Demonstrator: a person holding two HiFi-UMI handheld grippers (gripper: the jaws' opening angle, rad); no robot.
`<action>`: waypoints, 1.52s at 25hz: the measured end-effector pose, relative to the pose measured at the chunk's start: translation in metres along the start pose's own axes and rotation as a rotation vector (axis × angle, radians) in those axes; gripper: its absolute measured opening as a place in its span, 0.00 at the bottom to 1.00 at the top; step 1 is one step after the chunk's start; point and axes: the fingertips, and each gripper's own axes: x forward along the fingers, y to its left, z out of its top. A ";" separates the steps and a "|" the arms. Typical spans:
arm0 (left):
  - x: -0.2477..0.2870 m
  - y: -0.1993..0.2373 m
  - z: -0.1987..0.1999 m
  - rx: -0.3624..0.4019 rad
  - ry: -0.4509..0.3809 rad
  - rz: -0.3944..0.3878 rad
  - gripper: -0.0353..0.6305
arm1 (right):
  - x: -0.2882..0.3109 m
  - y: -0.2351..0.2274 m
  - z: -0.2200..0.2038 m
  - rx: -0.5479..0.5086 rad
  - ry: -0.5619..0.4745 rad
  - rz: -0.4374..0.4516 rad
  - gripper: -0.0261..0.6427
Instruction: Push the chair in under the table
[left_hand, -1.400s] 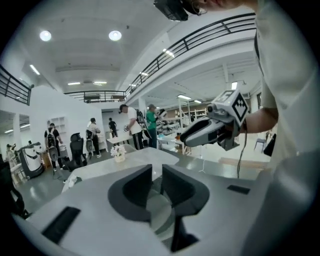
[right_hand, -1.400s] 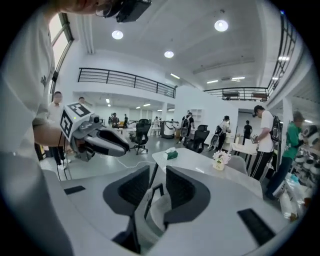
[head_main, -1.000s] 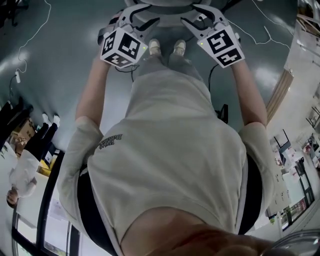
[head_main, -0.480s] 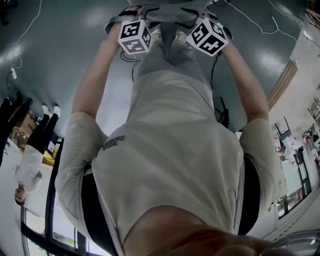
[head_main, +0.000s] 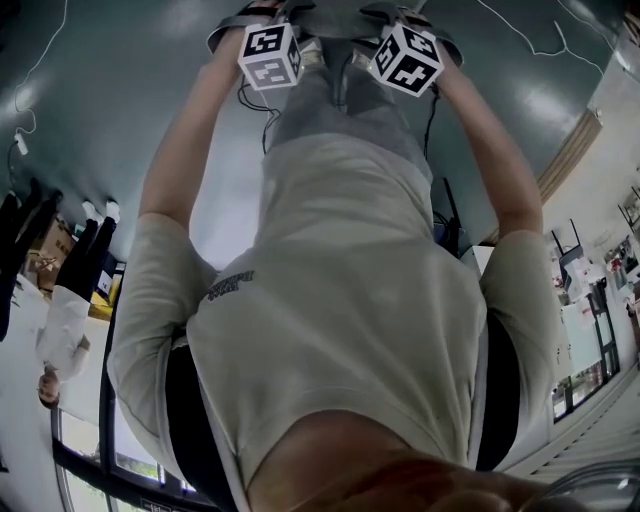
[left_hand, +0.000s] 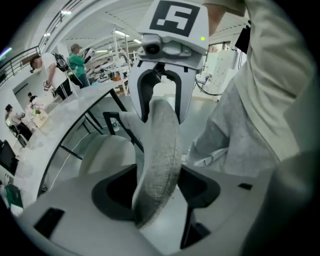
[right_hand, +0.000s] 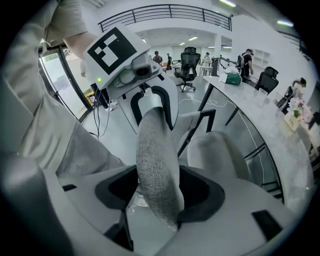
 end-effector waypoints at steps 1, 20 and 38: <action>0.006 0.000 -0.003 0.015 0.012 -0.006 0.40 | 0.005 -0.001 -0.004 -0.006 0.012 0.003 0.41; 0.028 0.006 -0.012 0.155 0.037 -0.079 0.23 | 0.030 -0.015 -0.017 -0.134 0.114 -0.007 0.26; 0.021 0.039 -0.031 0.215 0.071 -0.026 0.20 | 0.037 -0.039 0.006 -0.077 0.091 -0.087 0.25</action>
